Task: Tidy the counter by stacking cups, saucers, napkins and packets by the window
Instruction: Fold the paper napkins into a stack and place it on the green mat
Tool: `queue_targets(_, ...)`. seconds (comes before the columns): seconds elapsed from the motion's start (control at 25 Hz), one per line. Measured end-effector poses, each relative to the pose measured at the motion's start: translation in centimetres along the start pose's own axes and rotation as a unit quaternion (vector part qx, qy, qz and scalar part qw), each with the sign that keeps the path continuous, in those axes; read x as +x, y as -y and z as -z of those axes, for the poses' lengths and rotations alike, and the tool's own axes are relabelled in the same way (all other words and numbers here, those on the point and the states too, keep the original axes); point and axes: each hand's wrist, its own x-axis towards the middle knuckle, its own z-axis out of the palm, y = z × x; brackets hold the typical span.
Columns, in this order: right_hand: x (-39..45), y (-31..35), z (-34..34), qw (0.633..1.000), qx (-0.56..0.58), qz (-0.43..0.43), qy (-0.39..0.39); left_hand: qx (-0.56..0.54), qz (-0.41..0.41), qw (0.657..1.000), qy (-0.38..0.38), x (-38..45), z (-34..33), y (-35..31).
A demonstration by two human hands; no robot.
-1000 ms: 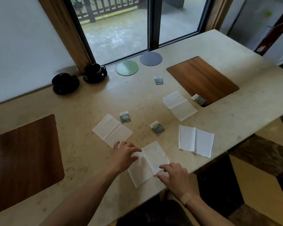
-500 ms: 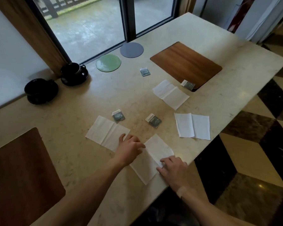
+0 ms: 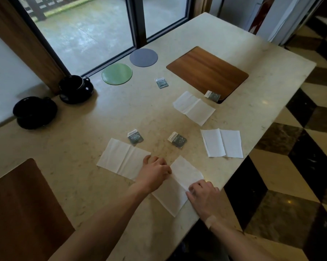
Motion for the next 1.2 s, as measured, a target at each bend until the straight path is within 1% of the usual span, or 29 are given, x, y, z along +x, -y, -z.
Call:
queue_targets(0.2,0.1,0.3,0.3,1.000,-0.010,-0.002,0.000,-0.004,-0.005,1.000,-0.014,-0.1,-0.2,0.1)
queue_targets(0.36,-0.1,0.4,0.4,1.000,0.006,0.017,-0.011,-0.006,-0.003,1.000,-0.019,-0.3,-0.3,0.0)
queue_targets(0.52,0.0,0.3,0.1,1.000,0.007,0.014,-0.008,-0.012,-0.001,1.000,-0.029,-0.3,-0.4,-0.1)
queue_targets(0.72,0.4,-0.1,0.1,0.999,0.036,0.006,0.003,-0.041,0.008,0.999,-0.033,-0.5,-0.6,0.0)
queue_targets(0.84,0.9,-0.4,0.8,0.996,0.088,0.008,0.001,-0.101,0.025,0.994,-0.035,-0.9,-0.5,-0.1)
queue_targets(0.92,1.5,-0.5,2.0,0.991,0.135,0.023,0.011,-0.190,0.048,0.979,-0.058,-1.5,-0.4,-0.2)
queue_targets(1.0,2.2,-0.5,3.0,0.979,0.197,0.033,0.032,-0.275,0.075,0.955,-0.076,-2.4,0.3,-0.7)
queue_targets(1.12,2.8,0.0,4.6,0.948,0.303,0.021,0.091,-0.396,0.126,0.905,-0.088,-3.6,1.5,-1.5)
queue_targets(1.2,3.5,0.4,5.7,0.926,0.358,0.016,0.119,-0.448,0.159,0.874,-0.103,-4.2,2.5,-2.0)
